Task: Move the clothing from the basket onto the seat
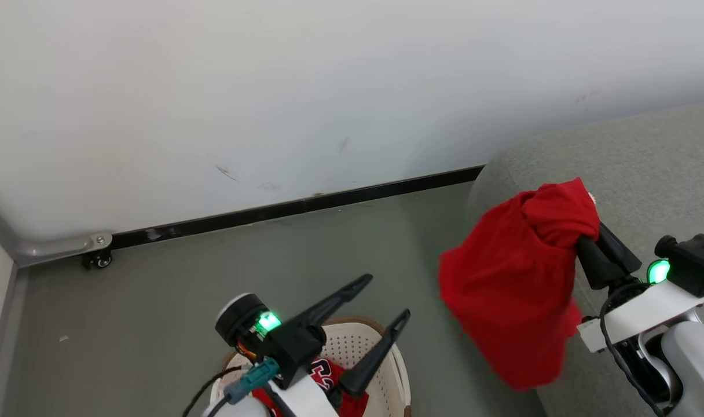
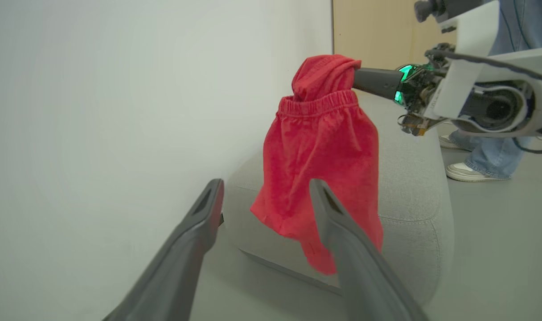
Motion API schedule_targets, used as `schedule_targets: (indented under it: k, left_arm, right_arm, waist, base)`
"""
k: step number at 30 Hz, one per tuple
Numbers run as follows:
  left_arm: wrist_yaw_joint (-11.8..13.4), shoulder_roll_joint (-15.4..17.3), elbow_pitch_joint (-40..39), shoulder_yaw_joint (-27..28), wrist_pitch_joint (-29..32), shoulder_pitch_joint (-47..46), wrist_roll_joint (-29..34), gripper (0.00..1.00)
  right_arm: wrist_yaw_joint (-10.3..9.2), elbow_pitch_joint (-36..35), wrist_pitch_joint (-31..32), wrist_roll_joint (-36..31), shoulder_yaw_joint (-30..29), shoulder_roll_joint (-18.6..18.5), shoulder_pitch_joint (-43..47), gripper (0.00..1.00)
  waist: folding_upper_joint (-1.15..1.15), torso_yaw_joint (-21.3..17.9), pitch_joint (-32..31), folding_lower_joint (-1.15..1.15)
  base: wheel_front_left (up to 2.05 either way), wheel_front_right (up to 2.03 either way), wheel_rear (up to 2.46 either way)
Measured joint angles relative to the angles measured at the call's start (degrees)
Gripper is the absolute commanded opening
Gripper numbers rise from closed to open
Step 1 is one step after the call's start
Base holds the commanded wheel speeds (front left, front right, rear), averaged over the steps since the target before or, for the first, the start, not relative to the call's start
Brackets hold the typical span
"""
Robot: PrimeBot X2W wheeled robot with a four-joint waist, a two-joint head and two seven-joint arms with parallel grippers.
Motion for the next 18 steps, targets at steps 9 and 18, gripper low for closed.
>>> schedule_targets:
  k: [9,18]
  left_arm:
    - [0.0,0.3,-1.0,-3.9,0.0,0.3,-2.4,1.0]
    - [0.0,0.6,-1.5,-5.9,0.0,0.3,-3.4,1.0]
  right_arm:
    - [0.0,-1.0,0.0,-1.1,-2.4,-1.2,2.8,0.0]
    - [0.0,-1.5,0.0,-1.9,-4.8,-1.4,5.0,0.0]
  waist:
    - [0.0,-2.4,0.0,0.0]
    - [0.0,-5.1,0.4,0.0]
  base:
    - [0.0,0.0,0.0]
    - [0.0,0.0,0.0]
